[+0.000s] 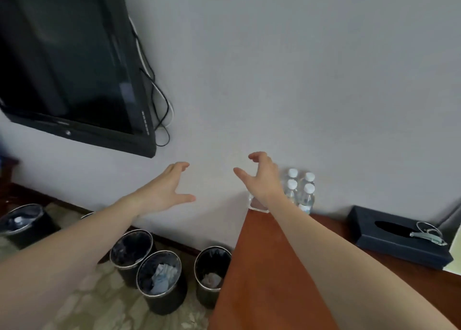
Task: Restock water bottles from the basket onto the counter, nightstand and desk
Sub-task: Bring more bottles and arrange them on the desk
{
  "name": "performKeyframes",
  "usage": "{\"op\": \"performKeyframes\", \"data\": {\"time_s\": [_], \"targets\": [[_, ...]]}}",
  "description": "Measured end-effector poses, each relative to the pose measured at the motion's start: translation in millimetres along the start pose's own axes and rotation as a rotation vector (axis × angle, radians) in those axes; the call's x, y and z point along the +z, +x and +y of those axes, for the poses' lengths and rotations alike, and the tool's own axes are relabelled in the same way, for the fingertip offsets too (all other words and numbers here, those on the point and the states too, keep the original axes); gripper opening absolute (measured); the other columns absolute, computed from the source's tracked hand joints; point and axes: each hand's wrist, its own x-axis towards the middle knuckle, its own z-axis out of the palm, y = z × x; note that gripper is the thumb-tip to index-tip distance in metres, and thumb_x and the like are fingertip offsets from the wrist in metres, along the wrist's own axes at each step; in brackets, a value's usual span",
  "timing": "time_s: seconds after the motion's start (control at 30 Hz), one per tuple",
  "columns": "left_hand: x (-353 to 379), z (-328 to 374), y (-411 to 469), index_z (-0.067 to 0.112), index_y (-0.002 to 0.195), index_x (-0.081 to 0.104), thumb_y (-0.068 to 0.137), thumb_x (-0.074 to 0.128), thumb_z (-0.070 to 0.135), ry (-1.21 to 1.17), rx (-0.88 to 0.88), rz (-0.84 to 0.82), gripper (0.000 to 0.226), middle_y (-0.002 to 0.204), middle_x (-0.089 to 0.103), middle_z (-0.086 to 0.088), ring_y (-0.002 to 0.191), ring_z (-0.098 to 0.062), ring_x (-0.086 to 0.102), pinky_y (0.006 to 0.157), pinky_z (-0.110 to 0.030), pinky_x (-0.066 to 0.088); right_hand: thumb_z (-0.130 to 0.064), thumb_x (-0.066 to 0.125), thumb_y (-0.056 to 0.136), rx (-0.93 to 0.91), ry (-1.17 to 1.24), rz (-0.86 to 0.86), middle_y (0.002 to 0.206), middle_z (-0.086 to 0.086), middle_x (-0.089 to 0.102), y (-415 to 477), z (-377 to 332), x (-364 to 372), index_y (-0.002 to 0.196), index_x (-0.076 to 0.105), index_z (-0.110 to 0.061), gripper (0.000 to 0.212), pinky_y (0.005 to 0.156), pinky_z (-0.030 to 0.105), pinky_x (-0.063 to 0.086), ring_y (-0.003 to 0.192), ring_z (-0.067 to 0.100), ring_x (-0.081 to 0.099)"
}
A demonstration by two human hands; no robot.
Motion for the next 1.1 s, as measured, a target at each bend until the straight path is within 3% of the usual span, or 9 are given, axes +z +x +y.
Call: {"op": "performKeyframes", "data": {"time_s": [0.2,0.33,0.47,0.6,0.8,0.9,1.1], "targets": [[-104.2,-52.6,-133.2,0.014,0.149,0.021,0.082,0.075,0.036,0.034,-0.123,0.152,0.089,0.153,0.029,-0.008,0.139,-0.02,0.032,0.107,-0.023,0.026,-0.045,0.067,0.084,-0.178,-0.03,-0.206,0.124,0.004,0.058,-51.5,-128.9,55.6,0.123,0.052,-0.016,0.051,0.099,0.033,0.038,0.122,0.025,0.044],[-156.9,-86.8,-219.5,0.01,0.149,0.021,0.084,0.074,0.033,0.111,-0.21,0.222,0.088,0.152,0.031,-0.01,0.138,-0.02,0.033,0.107,-0.024,0.026,-0.043,0.07,0.083,-0.304,0.023,-0.269,0.12,0.004,0.06,-86.2,-209.9,97.5,0.12,0.055,-0.018,0.047,0.094,0.027,0.038,0.119,0.022,0.048],[-206.6,-114.3,-303.0,0.009,0.15,0.02,0.085,0.072,0.037,0.188,-0.304,0.318,0.088,0.152,0.031,-0.01,0.138,-0.02,0.034,0.111,-0.028,0.029,-0.045,0.069,0.083,-0.449,-0.003,-0.368,0.116,0.001,0.06,-117.4,-289.6,149.0,0.116,0.053,-0.022,0.044,0.097,0.038,0.042,0.116,0.024,0.047],[-243.5,-142.0,-366.8,0.007,0.15,0.021,0.086,0.071,0.038,0.247,-0.4,0.386,0.087,0.15,0.032,-0.012,0.136,-0.021,0.035,0.108,-0.026,0.028,-0.041,0.067,0.084,-0.603,-0.035,-0.473,0.116,0.002,0.061,-146.0,-355.5,196.9,0.116,0.054,-0.021,0.039,0.094,0.034,0.042,0.117,0.026,0.048],[-274.7,-177.3,-431.9,0.011,0.152,0.019,0.085,0.07,0.045,0.245,-0.528,0.455,0.09,0.153,0.028,-0.008,0.138,-0.02,0.034,0.113,-0.032,0.031,-0.036,0.067,0.083,-0.796,-0.099,-0.589,0.116,0.006,0.062,-175.0,-424.0,250.8,0.112,0.056,-0.022,0.034,0.094,0.038,0.045,0.112,0.026,0.053],[-281.7,-192.9,-452.3,0.016,0.151,0.018,0.085,0.069,0.046,0.22,-0.597,0.485,0.089,0.151,0.029,-0.004,0.135,-0.018,0.039,0.11,-0.034,0.035,-0.031,0.068,0.084,-0.859,-0.114,-0.662,0.11,0.0,0.065,-178.5,-445.7,274.6,0.109,0.055,-0.024,0.029,0.09,0.032,0.046,0.106,0.022,0.058],[-301.7,-228.7,-473.4,0.019,0.153,0.016,0.085,0.067,0.05,0.21,-0.709,0.524,0.09,0.153,0.025,-0.001,0.134,-0.017,0.039,0.1,-0.023,0.034,-0.035,0.066,0.085,-0.931,-0.137,-0.767,0.114,-0.007,0.063,-178.3,-482.5,328.4,0.105,0.051,-0.033,0.025,0.092,0.034,0.047,0.107,0.016,0.058]]}}
